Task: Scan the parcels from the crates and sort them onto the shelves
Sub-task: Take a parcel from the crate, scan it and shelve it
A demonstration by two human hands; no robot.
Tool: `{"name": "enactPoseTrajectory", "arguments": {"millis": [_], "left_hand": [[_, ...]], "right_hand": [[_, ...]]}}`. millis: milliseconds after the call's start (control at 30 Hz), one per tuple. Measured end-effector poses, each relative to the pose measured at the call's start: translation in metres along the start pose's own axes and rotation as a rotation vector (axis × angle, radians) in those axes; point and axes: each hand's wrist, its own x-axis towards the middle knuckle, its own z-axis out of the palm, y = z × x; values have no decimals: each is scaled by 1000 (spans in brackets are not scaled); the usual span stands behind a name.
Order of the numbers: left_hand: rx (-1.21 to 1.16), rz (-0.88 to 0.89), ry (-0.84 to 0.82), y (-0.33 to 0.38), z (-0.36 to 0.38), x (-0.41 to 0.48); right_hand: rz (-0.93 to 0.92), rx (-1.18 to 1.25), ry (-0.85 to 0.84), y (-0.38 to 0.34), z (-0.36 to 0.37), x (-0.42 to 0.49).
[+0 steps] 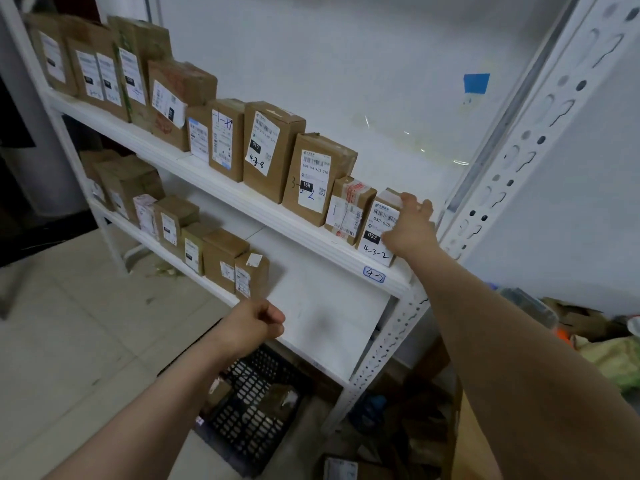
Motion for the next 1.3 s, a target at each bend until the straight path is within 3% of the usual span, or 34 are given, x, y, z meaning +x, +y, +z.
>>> {"name": "enactPoseTrajectory", "arguments": {"millis": [100,300,367,467,567,700,867,1033,1300], "left_hand": [[64,-35,41,-20,4,-9],[231,-115,24,-57,-1,-12],[260,-141,16,-71,-11,-4],[319,-166,16,-94,-36,10],[374,-190,5,-122,-69,23],[398,-273,-24,-165,-115,42],[445,-354,-59,-222,-141,63],[473,-378,-199,-272,-132,89],[441,-379,-286,-364,-69,163]], "right_hand": [[2,-83,66,-9,-4,-18],[-233,-232,378,-35,8,-61],[-278,-219,370,-50,23,-72],[-352,-160,220,-76,63,-85],[-361,-155,-37,-98,126,-97],[-174,-152,-440,-112,220,-104],[80,16,-744,-105,312,-119],[369,83,-903,-69,392,-119],[356,-132,-1010,13,519,-101]]}}
